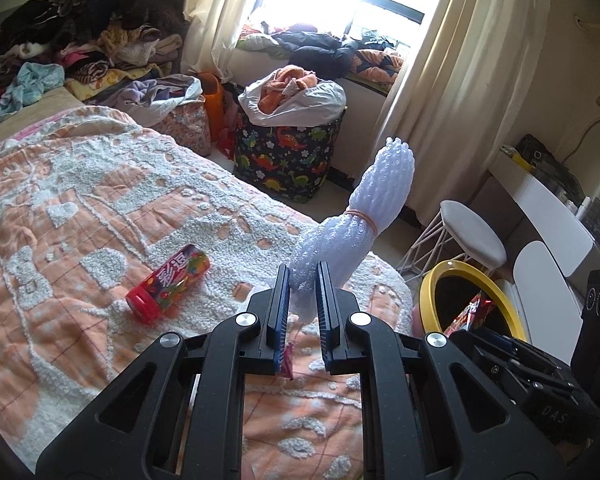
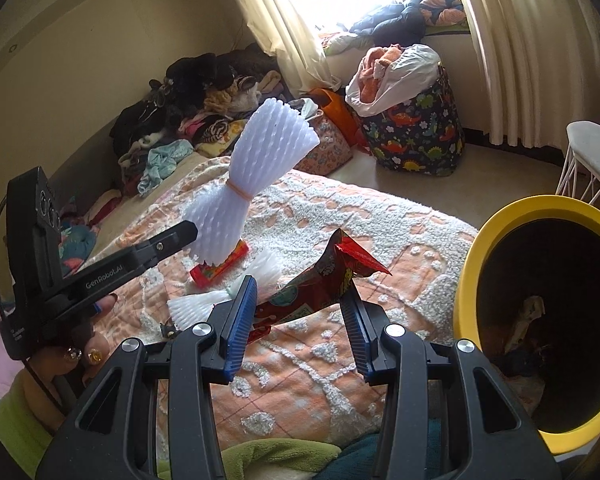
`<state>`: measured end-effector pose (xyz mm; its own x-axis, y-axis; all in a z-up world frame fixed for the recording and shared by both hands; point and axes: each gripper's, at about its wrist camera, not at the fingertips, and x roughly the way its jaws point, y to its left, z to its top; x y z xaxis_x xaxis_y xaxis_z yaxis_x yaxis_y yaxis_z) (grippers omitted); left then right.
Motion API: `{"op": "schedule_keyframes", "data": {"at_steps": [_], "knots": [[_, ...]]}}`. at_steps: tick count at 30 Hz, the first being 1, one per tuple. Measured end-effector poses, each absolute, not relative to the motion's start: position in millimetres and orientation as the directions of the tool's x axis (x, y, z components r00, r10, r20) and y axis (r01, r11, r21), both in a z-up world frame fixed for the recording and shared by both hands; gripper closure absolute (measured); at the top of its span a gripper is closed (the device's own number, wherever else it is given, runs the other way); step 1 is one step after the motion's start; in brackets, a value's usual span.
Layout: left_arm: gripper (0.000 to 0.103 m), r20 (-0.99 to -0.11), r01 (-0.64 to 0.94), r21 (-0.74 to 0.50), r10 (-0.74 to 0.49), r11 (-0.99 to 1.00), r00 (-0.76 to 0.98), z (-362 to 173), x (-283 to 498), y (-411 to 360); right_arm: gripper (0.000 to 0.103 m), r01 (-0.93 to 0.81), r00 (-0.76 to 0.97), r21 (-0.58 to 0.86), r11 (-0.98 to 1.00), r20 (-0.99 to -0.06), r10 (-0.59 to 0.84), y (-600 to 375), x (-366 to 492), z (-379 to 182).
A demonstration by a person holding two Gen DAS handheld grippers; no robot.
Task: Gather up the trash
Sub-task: 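Carry the white foam net and red wrapper over the bin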
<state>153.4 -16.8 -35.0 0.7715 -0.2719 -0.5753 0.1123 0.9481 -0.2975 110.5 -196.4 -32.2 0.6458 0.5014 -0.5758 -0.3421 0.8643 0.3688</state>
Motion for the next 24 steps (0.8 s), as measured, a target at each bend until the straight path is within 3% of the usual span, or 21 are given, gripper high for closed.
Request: {"op": "schedule_keyframes", "data": {"at_steps": [24], "knots": [[0.095,-0.578,0.188,-0.249,-0.301,0.95,0.758,-27.2,146.3,-52.9,0.062,-0.26,0.714,0.412,0.873,-0.526,0.461,-247.5,112.2,-19.9]]}}
